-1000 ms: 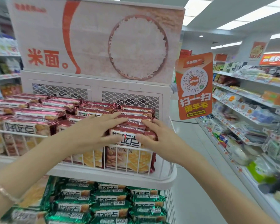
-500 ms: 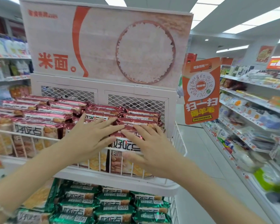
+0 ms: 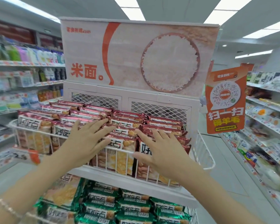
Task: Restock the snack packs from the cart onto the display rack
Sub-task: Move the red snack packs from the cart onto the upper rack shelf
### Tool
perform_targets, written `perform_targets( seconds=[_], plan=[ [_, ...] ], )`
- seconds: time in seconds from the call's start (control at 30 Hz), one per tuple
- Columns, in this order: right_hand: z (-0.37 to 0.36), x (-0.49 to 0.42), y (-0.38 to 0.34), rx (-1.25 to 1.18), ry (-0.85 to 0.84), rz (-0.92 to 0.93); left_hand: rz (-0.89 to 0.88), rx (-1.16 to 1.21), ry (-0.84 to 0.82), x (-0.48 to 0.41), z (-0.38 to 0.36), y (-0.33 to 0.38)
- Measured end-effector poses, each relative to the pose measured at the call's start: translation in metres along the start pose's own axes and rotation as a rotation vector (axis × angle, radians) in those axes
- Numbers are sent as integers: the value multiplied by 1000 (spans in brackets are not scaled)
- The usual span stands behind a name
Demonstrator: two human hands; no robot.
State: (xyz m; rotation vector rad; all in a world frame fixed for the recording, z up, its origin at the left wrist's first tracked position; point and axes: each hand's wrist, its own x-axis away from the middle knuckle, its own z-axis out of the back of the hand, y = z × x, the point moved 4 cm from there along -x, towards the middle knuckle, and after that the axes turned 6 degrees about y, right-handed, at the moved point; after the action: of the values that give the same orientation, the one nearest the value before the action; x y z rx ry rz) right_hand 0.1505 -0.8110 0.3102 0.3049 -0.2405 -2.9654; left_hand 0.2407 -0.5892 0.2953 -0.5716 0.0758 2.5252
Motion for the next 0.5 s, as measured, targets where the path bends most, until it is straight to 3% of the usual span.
perform_targets(
  seconds=[0.23,0.3,0.4,0.43,0.5],
  plan=[
    [9,-7,-2,14,-30,-71,-62,89,54,-2,-7,-2],
    [20,-8,-26,-48,64,-56,-100,204,199,19,1,-5],
    [19,-9,-102,-240,212,139,31,466,622,78,8,-37],
    [13,-10,-132,-259,234,229,110,494,678,100,3,-56],
    [-5,-13,-192,-293,224,391,284,439,596,147,-15,-101]
  ],
)
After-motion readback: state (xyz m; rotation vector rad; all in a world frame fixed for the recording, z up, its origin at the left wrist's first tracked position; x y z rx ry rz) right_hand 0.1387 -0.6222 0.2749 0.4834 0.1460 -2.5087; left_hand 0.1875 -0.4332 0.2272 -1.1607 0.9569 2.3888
